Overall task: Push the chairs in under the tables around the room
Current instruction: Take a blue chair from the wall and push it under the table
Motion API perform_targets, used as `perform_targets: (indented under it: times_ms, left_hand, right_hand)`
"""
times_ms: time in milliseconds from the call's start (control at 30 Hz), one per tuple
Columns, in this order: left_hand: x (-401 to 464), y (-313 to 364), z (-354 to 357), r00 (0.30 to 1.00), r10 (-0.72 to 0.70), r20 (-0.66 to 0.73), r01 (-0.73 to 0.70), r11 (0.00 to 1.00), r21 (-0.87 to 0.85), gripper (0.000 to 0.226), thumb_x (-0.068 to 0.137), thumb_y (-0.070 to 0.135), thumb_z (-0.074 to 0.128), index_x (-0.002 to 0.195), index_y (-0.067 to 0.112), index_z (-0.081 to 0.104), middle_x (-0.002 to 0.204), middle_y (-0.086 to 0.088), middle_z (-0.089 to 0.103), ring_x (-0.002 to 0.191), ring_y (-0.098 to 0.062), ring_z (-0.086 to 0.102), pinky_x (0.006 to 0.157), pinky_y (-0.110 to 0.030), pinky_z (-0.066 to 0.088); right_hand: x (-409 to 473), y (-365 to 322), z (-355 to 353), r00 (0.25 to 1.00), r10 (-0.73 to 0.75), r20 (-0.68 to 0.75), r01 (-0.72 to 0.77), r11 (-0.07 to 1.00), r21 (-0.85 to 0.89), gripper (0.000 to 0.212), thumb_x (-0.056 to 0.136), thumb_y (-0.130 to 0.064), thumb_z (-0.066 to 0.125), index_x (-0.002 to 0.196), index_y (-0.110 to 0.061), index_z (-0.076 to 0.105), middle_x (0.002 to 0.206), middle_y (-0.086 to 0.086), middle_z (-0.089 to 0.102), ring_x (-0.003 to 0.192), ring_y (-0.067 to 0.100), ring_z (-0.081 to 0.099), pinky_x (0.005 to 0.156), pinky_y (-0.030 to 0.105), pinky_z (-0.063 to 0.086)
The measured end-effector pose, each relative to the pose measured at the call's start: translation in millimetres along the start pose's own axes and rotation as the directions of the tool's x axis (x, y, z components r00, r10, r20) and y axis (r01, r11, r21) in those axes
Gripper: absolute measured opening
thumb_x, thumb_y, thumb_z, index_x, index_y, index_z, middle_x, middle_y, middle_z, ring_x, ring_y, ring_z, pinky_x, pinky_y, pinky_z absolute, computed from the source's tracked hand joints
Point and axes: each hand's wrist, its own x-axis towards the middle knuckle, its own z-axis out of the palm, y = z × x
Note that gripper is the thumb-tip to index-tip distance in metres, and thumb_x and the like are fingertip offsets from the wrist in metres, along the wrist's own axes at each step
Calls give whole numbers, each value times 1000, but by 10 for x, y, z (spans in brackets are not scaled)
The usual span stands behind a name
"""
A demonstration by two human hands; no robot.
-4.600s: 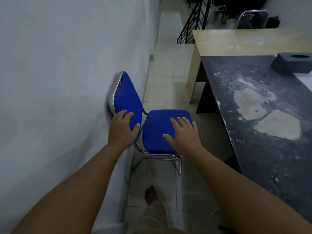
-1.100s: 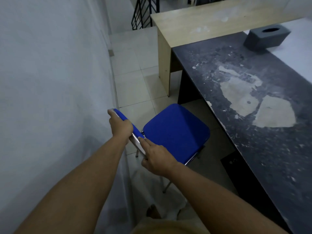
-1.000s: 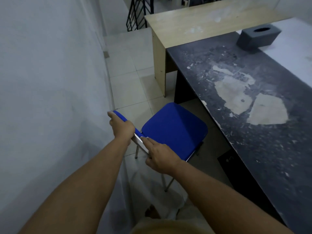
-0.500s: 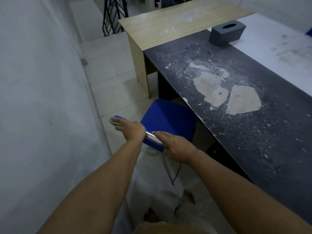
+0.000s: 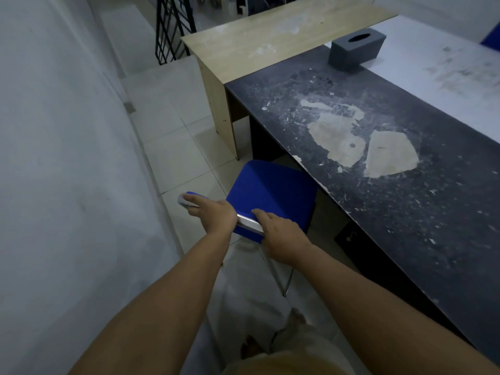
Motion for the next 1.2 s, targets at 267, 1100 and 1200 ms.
perform_targets:
  times_ms: [267,1100,1200]
  left_hand:
    - [215,-27,-111,990,-127,67,141,948,-286,102,87,5,64,151,28,-13,106,-7,51,82,-19,62,54,-25,50]
    - [730,499,381,973,9,232,46,971,-235,82,86,1,63,141,29,9,108,-12,52,81,-16,60,49,-19,47]
    - [772,575,478,970,17,244,41,972,-231,84,86,1,62,142,30,8,103,-9,51,80,-15,60,51,-20,47]
  right_hand:
    - [25,-39,25,999,45,-29,-45,999,-6,53,93,-9,56,141,-21,36,117,6,61,96,23,61,82,41,52]
    - [488,120,-238,984,136,-116,-133,990,35,50,96,-6,49,143,-16,36,113,9,61,77,17,48,66,29,34]
    - [577,179,-250,980,161,-119,-157,987,35,51,95,-4,49,143,-17,37,111,7,62,78,20,54,64,30,33]
